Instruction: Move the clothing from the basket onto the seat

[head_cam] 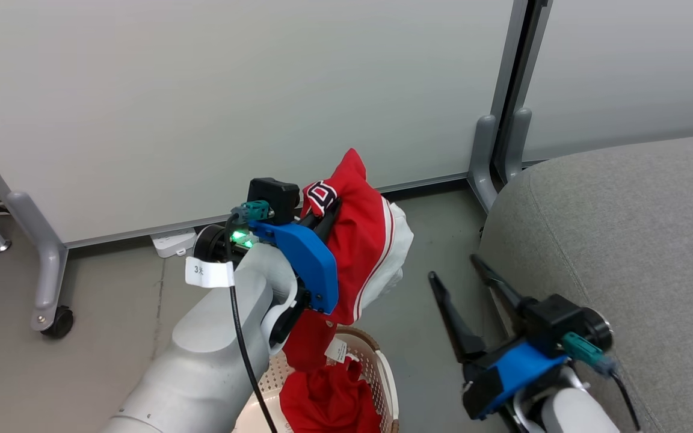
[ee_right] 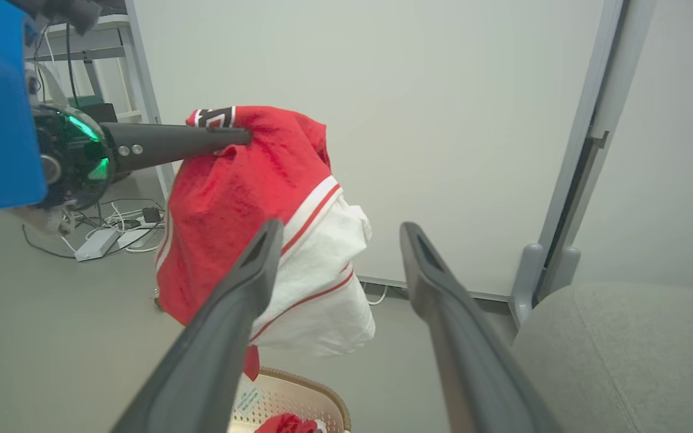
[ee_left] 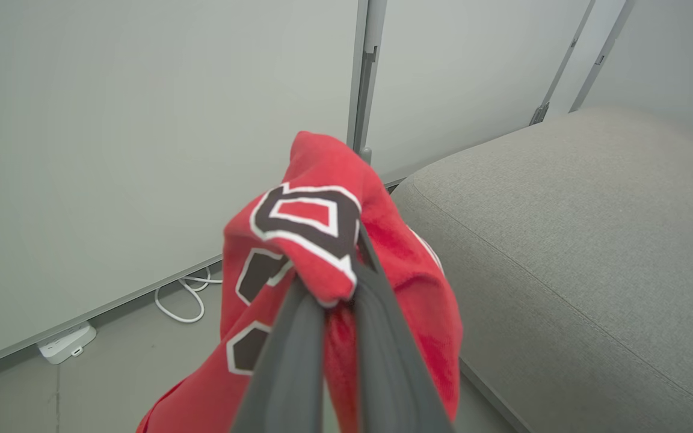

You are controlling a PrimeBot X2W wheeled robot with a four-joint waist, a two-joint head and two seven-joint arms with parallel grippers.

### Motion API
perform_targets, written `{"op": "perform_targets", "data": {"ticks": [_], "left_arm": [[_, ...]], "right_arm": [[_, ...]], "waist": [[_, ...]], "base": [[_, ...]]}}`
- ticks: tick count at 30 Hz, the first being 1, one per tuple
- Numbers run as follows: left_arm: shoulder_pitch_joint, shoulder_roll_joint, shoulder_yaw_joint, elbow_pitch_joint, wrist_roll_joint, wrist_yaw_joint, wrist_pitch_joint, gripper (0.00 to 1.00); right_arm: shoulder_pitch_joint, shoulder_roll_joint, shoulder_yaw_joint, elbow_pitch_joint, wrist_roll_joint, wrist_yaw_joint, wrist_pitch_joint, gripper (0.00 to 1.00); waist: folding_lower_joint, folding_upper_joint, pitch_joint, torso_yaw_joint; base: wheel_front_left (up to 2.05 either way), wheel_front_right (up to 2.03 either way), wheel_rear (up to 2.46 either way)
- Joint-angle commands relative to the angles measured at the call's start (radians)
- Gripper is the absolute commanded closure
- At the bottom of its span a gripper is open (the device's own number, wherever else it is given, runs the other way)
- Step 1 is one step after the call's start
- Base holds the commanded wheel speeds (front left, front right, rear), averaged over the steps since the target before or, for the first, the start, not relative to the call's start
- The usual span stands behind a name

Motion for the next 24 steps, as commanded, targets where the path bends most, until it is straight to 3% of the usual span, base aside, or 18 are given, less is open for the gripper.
{"op": "perform_targets", "data": {"ticks": [1, 11, 24], "left_arm": [[-0.013, -0.001, -0.004, 0.0, -0.005, 0.001, -0.008, 1.0], [-0.034, 0.0, -0.061, -0.009, -0.038, 0.01, -0.03, 1.0], [-0.055, 0.0, -0.15, -0.052, -0.104, 0.015, -0.042, 1.0]], "right_arm": [[-0.021, -0.003, 0.014, 0.009, 0.017, 0.0, 0.004, 0.0], [-0.222, -0.004, 0.182, 0.182, 0.139, 0.0, 0.051, 0.0], [-0.426, -0.003, 0.324, 0.481, 0.319, 0.0, -0.005, 0.0]], "waist": [[0.0, -0.0001, 0.002, -0.001], [0.0, -0.0001, 0.023, 0.001], [0.0, -0.0001, 0.033, 0.04]], "base": [[0.0, 0.0, 0.0], [0.0, 0.0, 0.0], [0.0, 0.0, 0.0]]}}
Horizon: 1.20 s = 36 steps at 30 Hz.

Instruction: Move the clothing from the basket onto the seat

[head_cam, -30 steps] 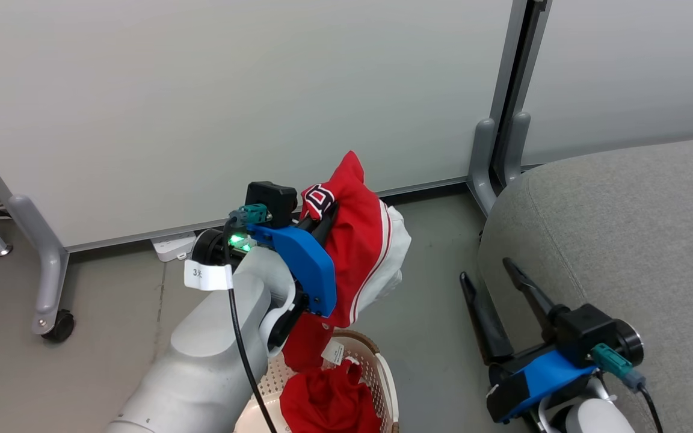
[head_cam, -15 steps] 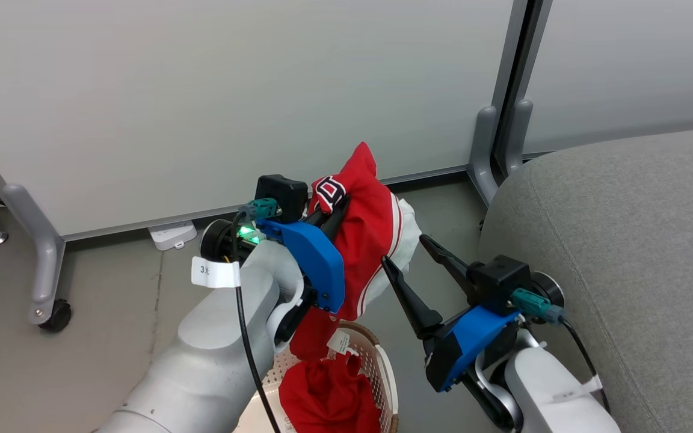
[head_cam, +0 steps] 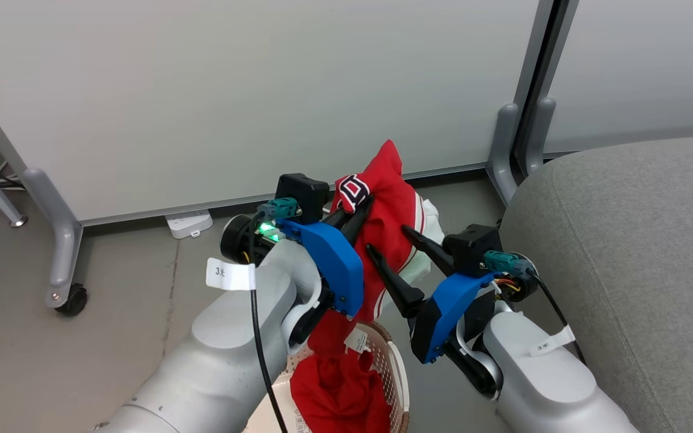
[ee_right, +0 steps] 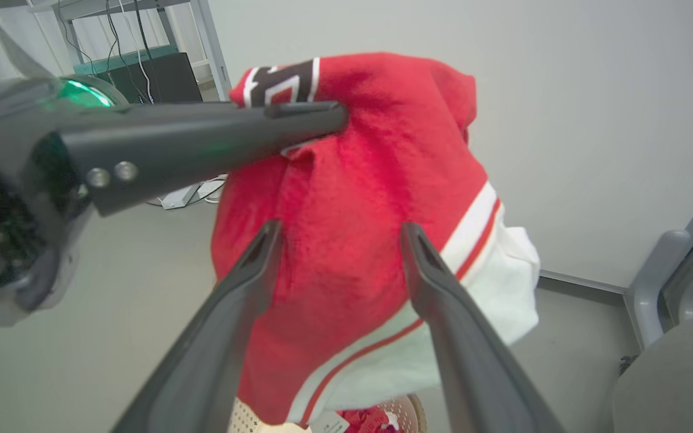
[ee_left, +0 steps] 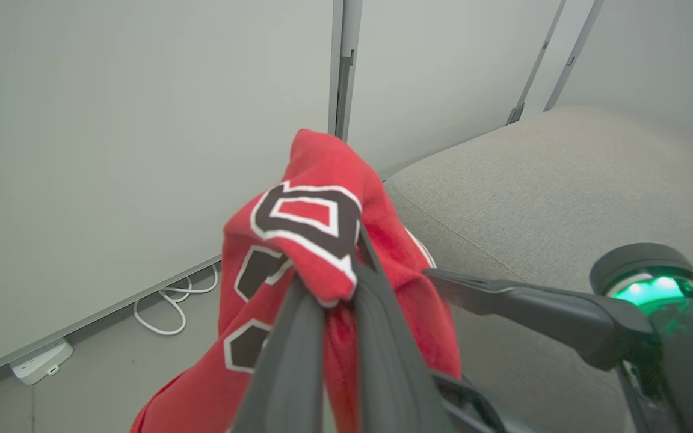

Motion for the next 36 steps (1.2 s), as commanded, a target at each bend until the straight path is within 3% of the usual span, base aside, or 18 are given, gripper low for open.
{"op": "perform_targets", "data": {"ticks": [1, 17, 18, 19, 36], "left_arm": [[-0.015, 0.0, -0.009, -0.006, -0.007, 0.004, -0.009, 1.0], [-0.017, 0.0, -0.114, -0.075, -0.125, 0.007, -0.011, 1.0], [-0.019, 0.0, -0.121, -0.074, -0.126, 0.009, -0.013, 1.0], [-0.021, 0.0, -0.128, -0.072, -0.131, 0.009, -0.016, 1.0], [-0.044, 0.0, -0.173, -0.004, -0.172, 0.015, -0.054, 1.0]], "right_arm": [[-0.024, -0.003, 0.013, 0.023, 0.012, 0.0, -0.008, 0.0], [-0.135, -0.003, 0.155, 0.218, 0.114, 0.0, -0.073, 0.0], [-0.139, -0.003, 0.16, 0.224, 0.121, 0.0, -0.077, 0.55], [-0.142, -0.003, 0.169, 0.226, 0.127, 0.0, -0.083, 1.0], [-0.159, -0.003, 0.231, 0.273, 0.179, 0.0, -0.122, 1.0]], "waist": [[-0.0001, -0.0001, 0.0, 0.004], [-0.0001, -0.0001, -0.013, 0.04], [-0.0001, -0.0001, -0.014, 0.041], [-0.0001, -0.0001, -0.015, 0.042], [-0.0001, -0.0001, -0.022, 0.017]], "base": [[0.0, 0.0, 0.0], [0.0, 0.0, 0.0], [0.0, 0.0, 0.0], [0.0, 0.0, 0.0], [0.0, 0.0, 0.0]]}}
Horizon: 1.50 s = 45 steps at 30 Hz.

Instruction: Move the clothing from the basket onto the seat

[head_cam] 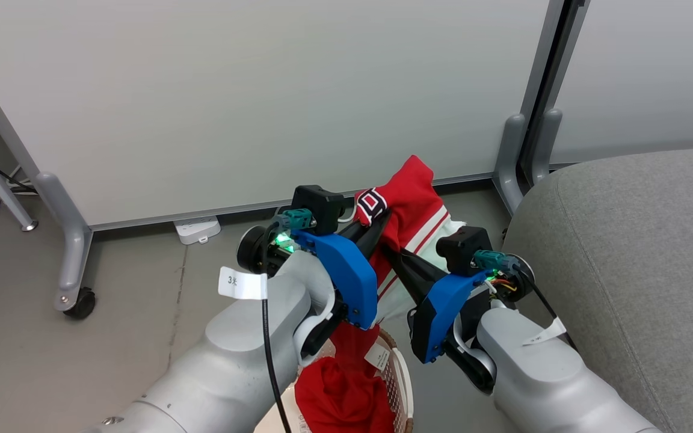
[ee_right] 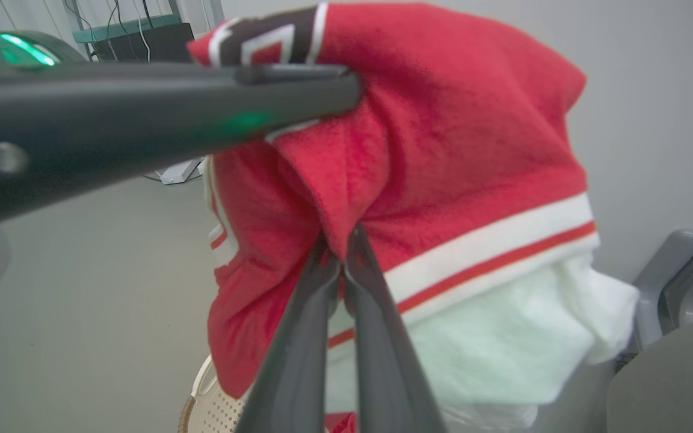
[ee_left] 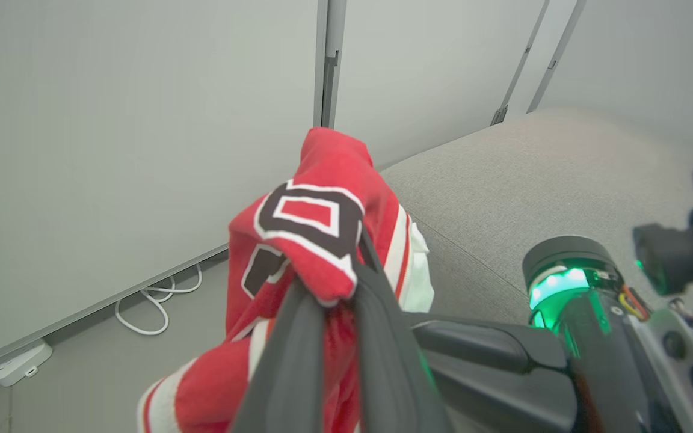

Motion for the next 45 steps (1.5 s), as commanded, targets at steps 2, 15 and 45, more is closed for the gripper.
{"op": "perform_targets", "data": {"ticks": [2, 15, 45], "left_arm": [[-0.021, 0.0, -0.006, 0.008, -0.01, 0.003, -0.008, 1.0], [-0.008, 0.018, -0.029, 0.009, 0.066, -0.008, -0.112, 0.0], [0.64, 0.174, 0.68, -0.469, 0.624, -0.002, -0.118, 0.0]], "right_arm": [[-0.022, -0.003, 0.004, 0.005, 0.008, 0.0, -0.009, 1.0], [-0.027, -0.002, -0.047, -0.033, -0.047, 0.0, -0.014, 1.0], [0.054, -0.003, -0.221, -0.168, -0.223, 0.0, -0.014, 1.0]], "waist": [[0.0, -0.0001, 0.0, -0.001], [0.0, -0.0001, 0.003, -0.009], [0.0, -0.0001, 0.024, -0.068]], "base": [[0.0, 0.0, 0.0], [0.0, 0.0, 0.0], [0.0, 0.0, 0.0]]}}
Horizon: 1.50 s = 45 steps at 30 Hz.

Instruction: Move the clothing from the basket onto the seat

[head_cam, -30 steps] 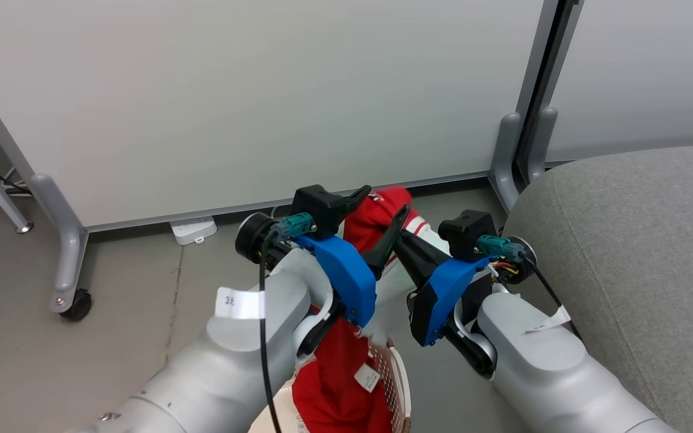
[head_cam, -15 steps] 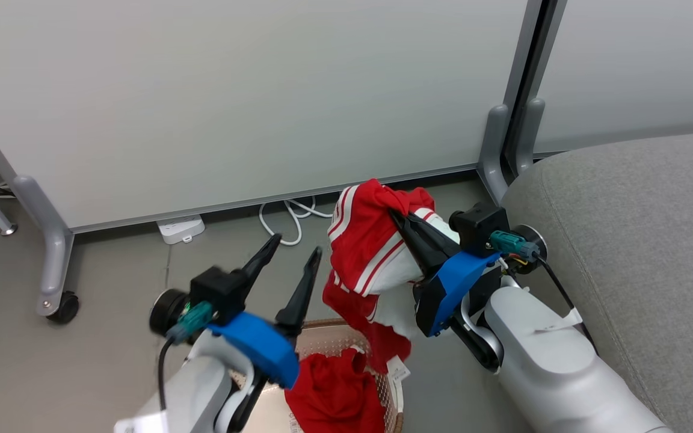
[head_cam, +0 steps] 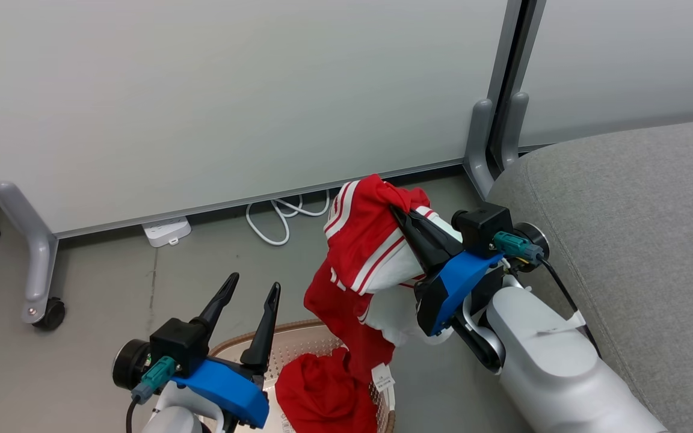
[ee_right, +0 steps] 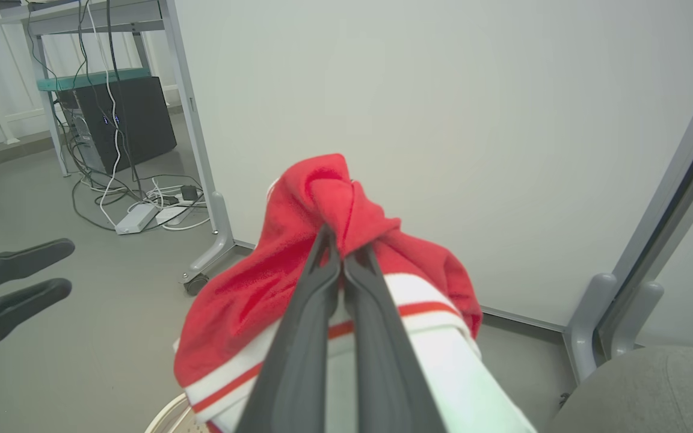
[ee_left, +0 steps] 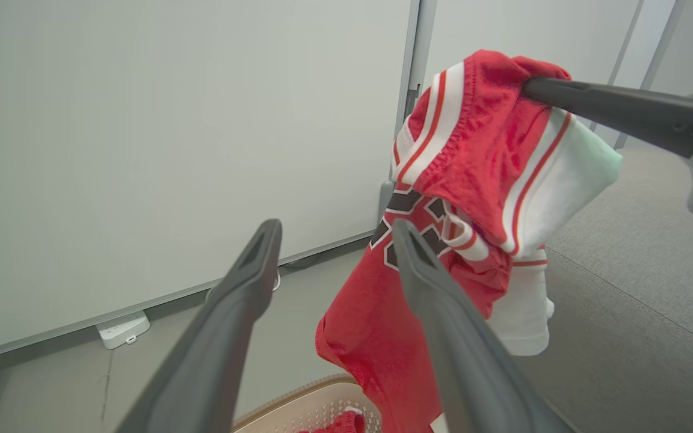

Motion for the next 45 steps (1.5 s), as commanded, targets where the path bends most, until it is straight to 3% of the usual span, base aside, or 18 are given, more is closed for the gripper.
{"op": "perform_targets", "data": {"ticks": [1, 11, 31, 37, 45], "left_arm": [[0.013, -0.005, 0.013, 0.003, 0.01, -0.006, -0.003, 0.0], [0.043, -0.042, 0.076, 0.013, 0.06, -0.026, -0.003, 0.0], [0.03, -0.051, 0.077, -0.02, 0.056, -0.031, -0.003, 0.0], [0.026, -0.047, 0.074, -0.022, 0.063, -0.031, -0.003, 0.0], [0.009, -0.036, 0.06, -0.016, 0.065, -0.031, -0.003, 0.0]], "right_arm": [[0.013, -0.003, -0.004, -0.005, -0.009, 0.0, -0.005, 1.0], [0.022, -0.003, -0.004, -0.011, -0.014, 0.0, -0.005, 1.0], [0.031, -0.002, -0.04, -0.027, -0.051, 0.0, -0.005, 1.0], [0.041, -0.002, -0.052, -0.038, -0.052, 0.0, -0.005, 1.0], [0.029, -0.002, -0.076, -0.039, -0.054, 0.0, -0.005, 1.0]], "waist": [[0.0, 0.0, -0.001, -0.001], [0.0, 0.0, -0.004, -0.058], [0.0, 0.0, 0.039, -0.402], [0.0, 0.0, 0.049, -0.448], [0.0, 0.0, 0.074, -0.447]], "base": [[0.0, 0.0, 0.0], [0.0, 0.0, 0.0], [0.0, 0.0, 0.0], [0.0, 0.0, 0.0], [0.0, 0.0, 0.0]]}}
